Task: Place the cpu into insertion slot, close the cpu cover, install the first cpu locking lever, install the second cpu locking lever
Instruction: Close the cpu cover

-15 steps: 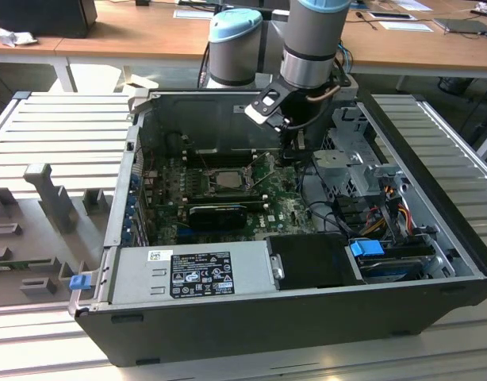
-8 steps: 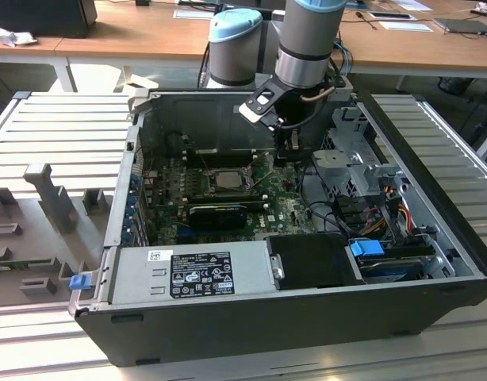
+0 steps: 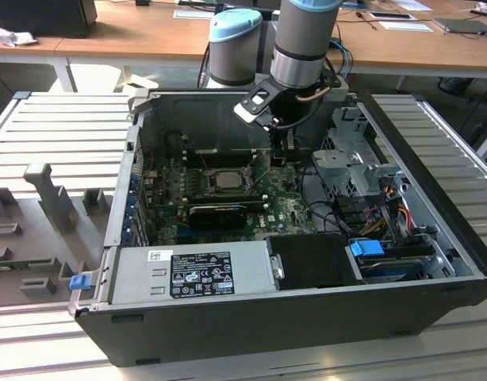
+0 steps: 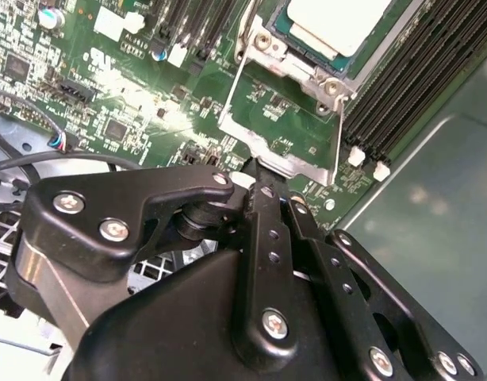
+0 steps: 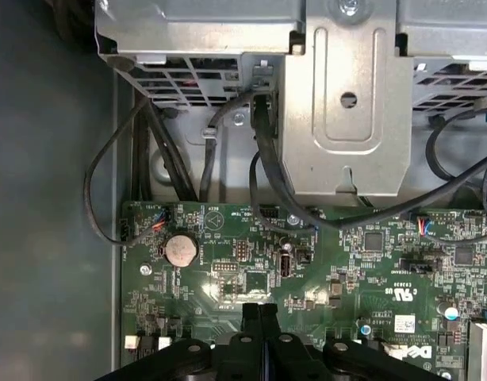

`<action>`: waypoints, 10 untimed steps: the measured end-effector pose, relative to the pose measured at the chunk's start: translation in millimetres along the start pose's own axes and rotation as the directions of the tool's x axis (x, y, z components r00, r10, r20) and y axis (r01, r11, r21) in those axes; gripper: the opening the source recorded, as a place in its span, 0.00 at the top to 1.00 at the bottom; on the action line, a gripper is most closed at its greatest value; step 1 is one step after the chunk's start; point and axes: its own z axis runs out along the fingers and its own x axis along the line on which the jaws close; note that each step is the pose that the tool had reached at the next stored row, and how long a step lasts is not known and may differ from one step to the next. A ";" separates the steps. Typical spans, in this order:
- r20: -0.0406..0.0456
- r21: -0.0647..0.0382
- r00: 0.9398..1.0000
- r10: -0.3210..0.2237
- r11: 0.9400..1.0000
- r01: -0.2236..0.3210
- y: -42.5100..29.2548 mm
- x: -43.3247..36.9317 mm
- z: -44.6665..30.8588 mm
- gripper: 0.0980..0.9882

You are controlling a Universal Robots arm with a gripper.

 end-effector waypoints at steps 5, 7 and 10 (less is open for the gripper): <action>0.000 0.000 1.000 0.000 1.000 0.000 -5.3 0.1 0.1 0.99; 0.000 0.000 1.000 0.000 1.000 0.000 -7.0 0.1 0.1 0.99; 0.000 0.000 1.000 0.000 1.000 0.000 -8.7 0.1 0.2 0.99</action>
